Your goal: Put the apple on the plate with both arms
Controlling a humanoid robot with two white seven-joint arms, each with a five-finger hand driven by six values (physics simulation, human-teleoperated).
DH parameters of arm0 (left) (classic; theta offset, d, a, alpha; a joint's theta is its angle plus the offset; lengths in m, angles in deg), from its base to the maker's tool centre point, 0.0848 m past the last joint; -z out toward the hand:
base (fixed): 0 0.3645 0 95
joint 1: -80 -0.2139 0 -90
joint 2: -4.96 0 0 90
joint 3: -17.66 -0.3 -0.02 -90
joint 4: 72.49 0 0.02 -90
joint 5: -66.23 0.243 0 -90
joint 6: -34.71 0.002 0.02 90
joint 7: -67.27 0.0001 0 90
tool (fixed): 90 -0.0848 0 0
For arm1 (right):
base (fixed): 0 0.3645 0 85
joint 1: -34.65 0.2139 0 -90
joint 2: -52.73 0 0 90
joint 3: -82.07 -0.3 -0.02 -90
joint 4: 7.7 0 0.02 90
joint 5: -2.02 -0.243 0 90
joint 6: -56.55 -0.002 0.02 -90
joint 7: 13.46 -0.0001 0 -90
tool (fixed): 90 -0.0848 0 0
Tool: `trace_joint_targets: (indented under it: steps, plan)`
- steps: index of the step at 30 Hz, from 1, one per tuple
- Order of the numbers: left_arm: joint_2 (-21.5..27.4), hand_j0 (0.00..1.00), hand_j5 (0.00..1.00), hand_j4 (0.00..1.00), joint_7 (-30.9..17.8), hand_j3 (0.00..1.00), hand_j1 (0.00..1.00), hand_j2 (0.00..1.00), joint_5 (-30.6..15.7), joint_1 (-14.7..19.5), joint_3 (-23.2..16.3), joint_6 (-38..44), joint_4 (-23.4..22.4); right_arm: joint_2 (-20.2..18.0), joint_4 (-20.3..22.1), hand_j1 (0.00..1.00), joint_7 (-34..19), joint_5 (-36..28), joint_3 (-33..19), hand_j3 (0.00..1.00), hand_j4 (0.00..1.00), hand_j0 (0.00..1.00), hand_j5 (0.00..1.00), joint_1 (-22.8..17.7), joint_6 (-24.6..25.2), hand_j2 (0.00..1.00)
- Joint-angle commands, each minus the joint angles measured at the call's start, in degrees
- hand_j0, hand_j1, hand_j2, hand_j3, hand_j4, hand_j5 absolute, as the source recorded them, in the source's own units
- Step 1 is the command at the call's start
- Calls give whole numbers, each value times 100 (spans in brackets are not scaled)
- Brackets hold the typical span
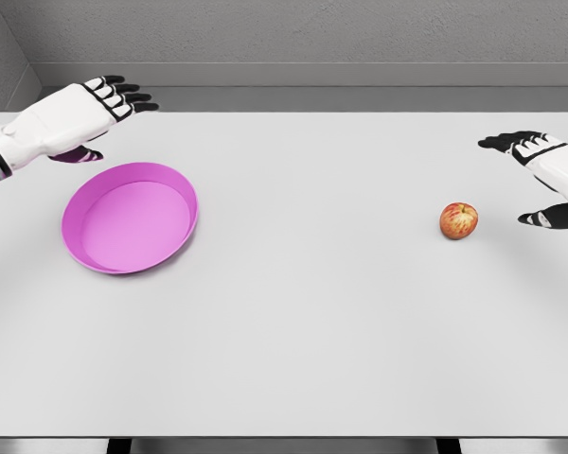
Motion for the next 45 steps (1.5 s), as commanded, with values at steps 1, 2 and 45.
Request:
trace_joint_targets:
  steps: [1, 2, 45]
  plan:
    - [12, 100, 100, 100, -4, 100, 100, 100, -37, 0, 10, -3, 15, -17, 5, 100, 2, -19, -1, 100, 100, 100, 100, 0, 1, 100]
    - [12, 100, 100, 100, -4, 100, 100, 100, -37, 0, 10, -3, 15, -17, 5, 100, 11, -19, -9, 100, 100, 100, 100, 0, -8, 100]
    - [258, 100, 100, 100, -13, 100, 100, 100, 7, 9, 28, -3, 244, 1161, -1252, 100, -2757, -10, 2557, 100, 100, 100, 100, 2646, 1539, 100]
